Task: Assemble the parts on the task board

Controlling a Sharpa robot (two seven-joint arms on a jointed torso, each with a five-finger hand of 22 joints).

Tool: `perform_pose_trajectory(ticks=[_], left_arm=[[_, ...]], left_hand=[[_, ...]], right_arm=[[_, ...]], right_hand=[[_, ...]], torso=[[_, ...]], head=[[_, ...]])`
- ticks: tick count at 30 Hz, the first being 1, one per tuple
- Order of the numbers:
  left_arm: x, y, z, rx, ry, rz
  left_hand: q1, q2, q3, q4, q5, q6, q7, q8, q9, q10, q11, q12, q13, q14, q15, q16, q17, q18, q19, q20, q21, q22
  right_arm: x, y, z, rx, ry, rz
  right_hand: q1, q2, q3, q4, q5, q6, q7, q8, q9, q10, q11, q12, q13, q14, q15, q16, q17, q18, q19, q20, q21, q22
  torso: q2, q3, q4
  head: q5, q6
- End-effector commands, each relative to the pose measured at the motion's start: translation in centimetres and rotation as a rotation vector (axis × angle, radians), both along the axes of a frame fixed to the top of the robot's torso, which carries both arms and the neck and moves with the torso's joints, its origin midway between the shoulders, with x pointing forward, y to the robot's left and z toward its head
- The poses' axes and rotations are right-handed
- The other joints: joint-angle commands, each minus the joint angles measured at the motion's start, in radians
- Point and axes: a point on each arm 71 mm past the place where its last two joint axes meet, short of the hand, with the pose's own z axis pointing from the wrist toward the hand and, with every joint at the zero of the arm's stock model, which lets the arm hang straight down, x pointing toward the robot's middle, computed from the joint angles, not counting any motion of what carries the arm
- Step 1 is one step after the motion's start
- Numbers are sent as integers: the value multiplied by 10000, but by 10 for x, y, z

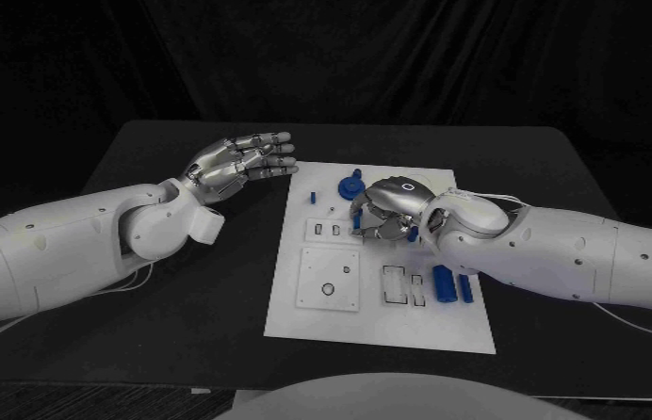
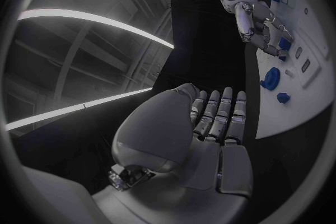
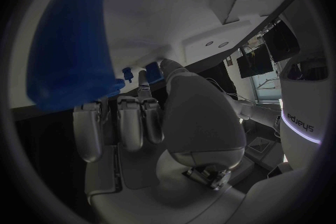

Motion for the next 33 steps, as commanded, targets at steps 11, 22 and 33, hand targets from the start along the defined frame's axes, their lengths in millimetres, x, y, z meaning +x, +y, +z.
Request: perform_pose_trajectory(ticks=[11,22,33], left_arm=[[-1,-1,0,-137,10,-102],[0,-1,-1,-111,26,-84],[0,0,-1,-73,37,-35]], left_hand=[[-18,-96,59,10,-35,44,414,23,10,-93,-17,36,7,-59,8,26,-12,-20,-101,10,-44,-15],[-18,-96,59,10,-35,44,414,23,10,-93,-17,36,7,-59,8,26,-12,-20,-101,10,-44,-15],[-27,-104,83,5,-48,30,416,19,8,-111,-29,35,6,-75,-2,26,-12,-11,-119,9,-53,-21]], right_arm=[[-1,1,-2,-78,27,165],[-2,-1,2,258,-332,231],[-8,-9,28,1382,-1709,547]], right_hand=[[-138,-31,-190,127,-748,-107,12,-231,-161,1044,5,26,2635,1067,41,26,2635,-159,1024,52,28,2634],[12,-98,-282,248,-864,-1145,-57,-1055,-731,1044,-62,26,2635,1067,-13,26,2635,-159,1024,6,28,2634],[-128,-187,-405,333,-1298,-1620,-214,-1390,-1193,1044,-208,26,2635,1067,-143,26,2635,-159,1024,-116,28,2634]], torso=[[-2,-2,-1],[-1,-6,1],[1,2,-4]], head=[[-9,-30],[8,-47],[28,-55]])
